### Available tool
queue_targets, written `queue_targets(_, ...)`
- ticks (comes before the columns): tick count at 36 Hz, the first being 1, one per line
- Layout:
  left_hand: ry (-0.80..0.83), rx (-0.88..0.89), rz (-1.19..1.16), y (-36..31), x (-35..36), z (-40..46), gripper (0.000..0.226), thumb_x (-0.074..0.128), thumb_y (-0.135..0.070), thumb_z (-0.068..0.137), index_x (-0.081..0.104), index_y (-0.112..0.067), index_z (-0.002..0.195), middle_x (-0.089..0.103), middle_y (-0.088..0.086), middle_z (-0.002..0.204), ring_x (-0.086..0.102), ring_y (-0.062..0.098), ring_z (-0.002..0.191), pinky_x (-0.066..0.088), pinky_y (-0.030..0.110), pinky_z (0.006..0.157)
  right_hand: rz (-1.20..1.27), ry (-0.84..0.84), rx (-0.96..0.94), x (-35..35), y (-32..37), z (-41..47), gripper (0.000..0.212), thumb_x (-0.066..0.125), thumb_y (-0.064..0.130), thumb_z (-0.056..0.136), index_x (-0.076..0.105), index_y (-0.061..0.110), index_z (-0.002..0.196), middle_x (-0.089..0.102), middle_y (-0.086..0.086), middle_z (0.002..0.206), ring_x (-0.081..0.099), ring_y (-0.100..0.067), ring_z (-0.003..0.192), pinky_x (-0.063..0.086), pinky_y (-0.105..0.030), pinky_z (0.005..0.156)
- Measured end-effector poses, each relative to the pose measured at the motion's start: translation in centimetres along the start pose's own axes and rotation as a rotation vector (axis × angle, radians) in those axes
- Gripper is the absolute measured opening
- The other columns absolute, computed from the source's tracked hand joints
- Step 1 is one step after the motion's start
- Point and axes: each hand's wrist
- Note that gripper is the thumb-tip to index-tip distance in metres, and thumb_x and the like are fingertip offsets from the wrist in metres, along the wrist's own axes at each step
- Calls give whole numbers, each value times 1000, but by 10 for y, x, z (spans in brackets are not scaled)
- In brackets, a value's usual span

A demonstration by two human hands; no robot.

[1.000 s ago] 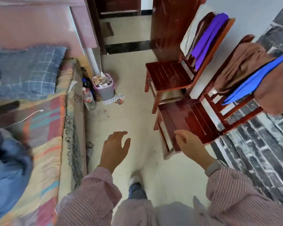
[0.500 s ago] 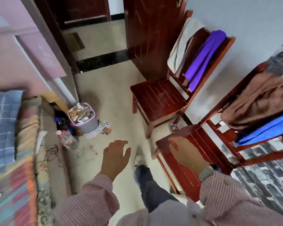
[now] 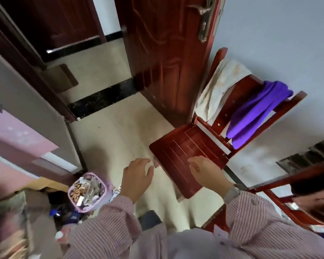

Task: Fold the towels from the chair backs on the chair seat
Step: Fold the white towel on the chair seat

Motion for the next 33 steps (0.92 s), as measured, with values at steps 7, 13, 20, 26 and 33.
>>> queue_targets(7, 138, 176, 7, -18, -19, 138, 37, 41, -32, 94, 50, -19, 127, 50, 0, 132, 44, 16, 121, 32, 31, 100, 88, -112, 202, -23, -6, 79, 28, 42, 21, 93, 61, 17, 114, 63, -2, 111, 59, -21, 103, 47, -36, 92)
queue_targets(13, 245, 432, 65, -63, -48, 256, 35, 41, -28, 94, 52, -16, 125, 53, 3, 128, 47, 19, 118, 35, 32, 99, 363, -395, 543, -59, -14, 151, 27, 48, 14, 91, 61, 11, 115, 65, -5, 114, 62, -22, 103, 40, -22, 87)
queue_targets(20, 285, 632, 20, -136, -62, 367, 33, 44, -27, 93, 53, -15, 123, 53, 2, 126, 48, 21, 116, 39, 37, 98, 647, -761, 836, -140, -42, 239, 33, 51, 25, 91, 55, 7, 118, 65, -11, 108, 58, -29, 106, 41, -34, 90)
queue_targets(26, 338, 747, -74, -189, -59, 416, 36, 45, -25, 94, 50, -13, 127, 53, 5, 127, 49, 21, 117, 39, 37, 100, 1094, -966, 917, -172, -82, 294, 32, 63, 34, 79, 57, 6, 93, 54, 0, 73, 51, -12, 66, 39, -24, 64)
queue_targets(33, 334, 814, -221, -210, -55, 428, 37, 48, -20, 93, 48, -12, 130, 52, 5, 128, 49, 18, 116, 40, 29, 98, 1137, -1160, 921, -182, -78, 312, 18, 51, 16, 86, 41, 16, 72, 41, 4, 67, 41, -12, 62, 34, -25, 57)
Point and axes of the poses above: each hand's wrist, its own z-axis towards the middle knuckle, its own x-axis out of the palm, y = z × x
